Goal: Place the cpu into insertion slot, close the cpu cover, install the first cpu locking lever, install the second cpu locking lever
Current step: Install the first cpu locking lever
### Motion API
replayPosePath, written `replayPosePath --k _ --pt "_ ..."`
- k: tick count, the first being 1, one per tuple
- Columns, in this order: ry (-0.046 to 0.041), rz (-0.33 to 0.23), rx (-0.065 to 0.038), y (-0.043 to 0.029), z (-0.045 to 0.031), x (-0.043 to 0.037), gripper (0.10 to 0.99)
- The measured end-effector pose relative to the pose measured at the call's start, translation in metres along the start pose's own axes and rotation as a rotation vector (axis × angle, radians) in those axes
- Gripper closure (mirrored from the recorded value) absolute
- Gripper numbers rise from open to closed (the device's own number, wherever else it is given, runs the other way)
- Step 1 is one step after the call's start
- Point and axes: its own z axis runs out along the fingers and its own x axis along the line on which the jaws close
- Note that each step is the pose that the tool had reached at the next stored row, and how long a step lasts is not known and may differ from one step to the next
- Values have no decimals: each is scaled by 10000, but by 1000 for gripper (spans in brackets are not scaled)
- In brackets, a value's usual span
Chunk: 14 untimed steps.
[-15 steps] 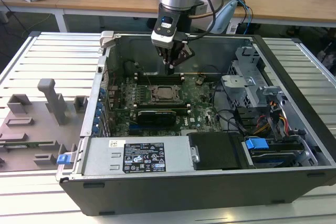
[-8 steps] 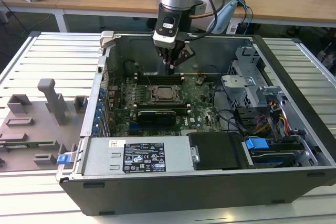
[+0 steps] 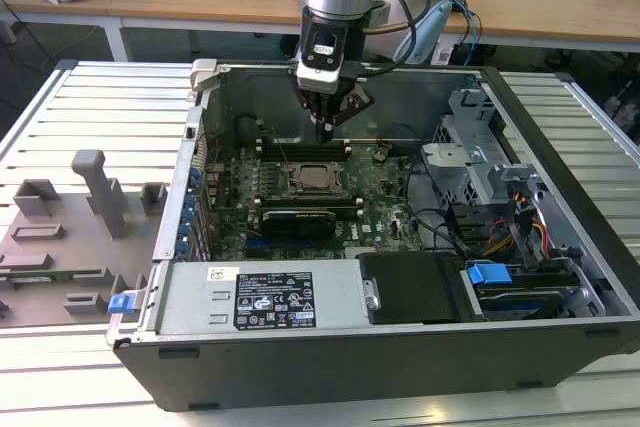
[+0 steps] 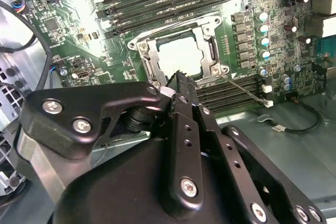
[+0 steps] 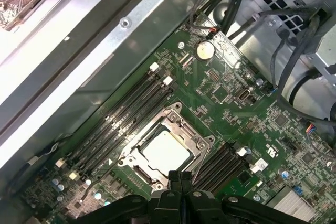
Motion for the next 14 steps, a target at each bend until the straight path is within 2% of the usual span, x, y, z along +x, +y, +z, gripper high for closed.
replayPosePath --k 14 --pt "-49 -918 -31 0 0 0 980"
